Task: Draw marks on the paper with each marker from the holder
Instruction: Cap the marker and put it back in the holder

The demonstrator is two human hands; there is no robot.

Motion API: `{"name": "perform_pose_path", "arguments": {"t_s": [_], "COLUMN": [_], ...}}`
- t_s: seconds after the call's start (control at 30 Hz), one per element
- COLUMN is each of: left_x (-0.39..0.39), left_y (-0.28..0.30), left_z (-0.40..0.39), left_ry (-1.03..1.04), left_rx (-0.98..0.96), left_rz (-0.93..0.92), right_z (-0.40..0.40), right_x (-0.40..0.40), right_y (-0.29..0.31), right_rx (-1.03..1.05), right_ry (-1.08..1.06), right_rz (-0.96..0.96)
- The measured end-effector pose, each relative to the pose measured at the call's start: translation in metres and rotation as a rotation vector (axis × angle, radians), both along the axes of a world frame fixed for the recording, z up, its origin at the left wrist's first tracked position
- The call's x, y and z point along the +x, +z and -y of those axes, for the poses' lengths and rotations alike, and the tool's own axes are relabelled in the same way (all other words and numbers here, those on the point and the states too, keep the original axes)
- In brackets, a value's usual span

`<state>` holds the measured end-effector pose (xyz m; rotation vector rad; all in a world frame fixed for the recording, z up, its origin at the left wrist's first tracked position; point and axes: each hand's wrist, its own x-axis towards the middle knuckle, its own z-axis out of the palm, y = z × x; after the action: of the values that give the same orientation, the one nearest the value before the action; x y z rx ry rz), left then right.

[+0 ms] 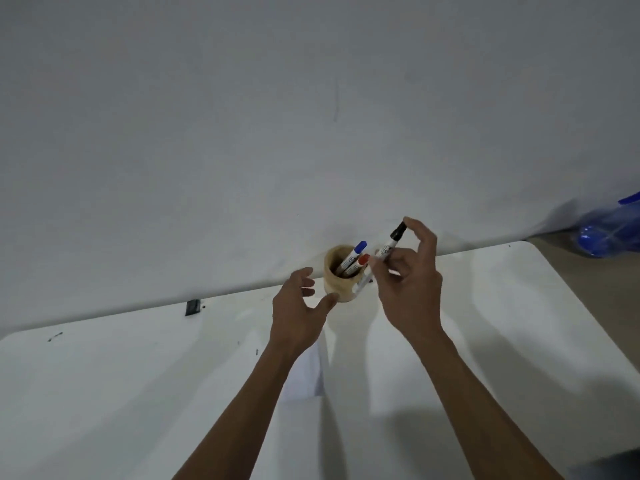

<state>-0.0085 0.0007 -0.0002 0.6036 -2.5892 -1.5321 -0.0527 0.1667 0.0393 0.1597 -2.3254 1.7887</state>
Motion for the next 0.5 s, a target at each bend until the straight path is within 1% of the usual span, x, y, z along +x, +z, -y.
{"name": "perform_pose_path", "arguments": {"t_s": [0.13, 0.27, 0.5], "left_x": [-0.027, -0.044, -0.05], "left_y": [-0.015, -0.022, -0.029], "left_z": [-0.013, -0.021, -0.029], "left_ry": [0.0, -0.005, -0.006], "left_rx": [-0.004, -0.002, 0.027], "left_rz": [0.032, 0.051, -0.035], "right_z": [0.009, 0.02, 0.02], "right_x": [-0.031, -0.054, -0.072], "right_y": [-0.003, -0.015, -0.025], "right_rx": [-0.066, -0.05, 0.018], "right_ry": [-0.061, -0.066, -0.078], "right_rz": [-0.065, -0.085, -0.072]}}
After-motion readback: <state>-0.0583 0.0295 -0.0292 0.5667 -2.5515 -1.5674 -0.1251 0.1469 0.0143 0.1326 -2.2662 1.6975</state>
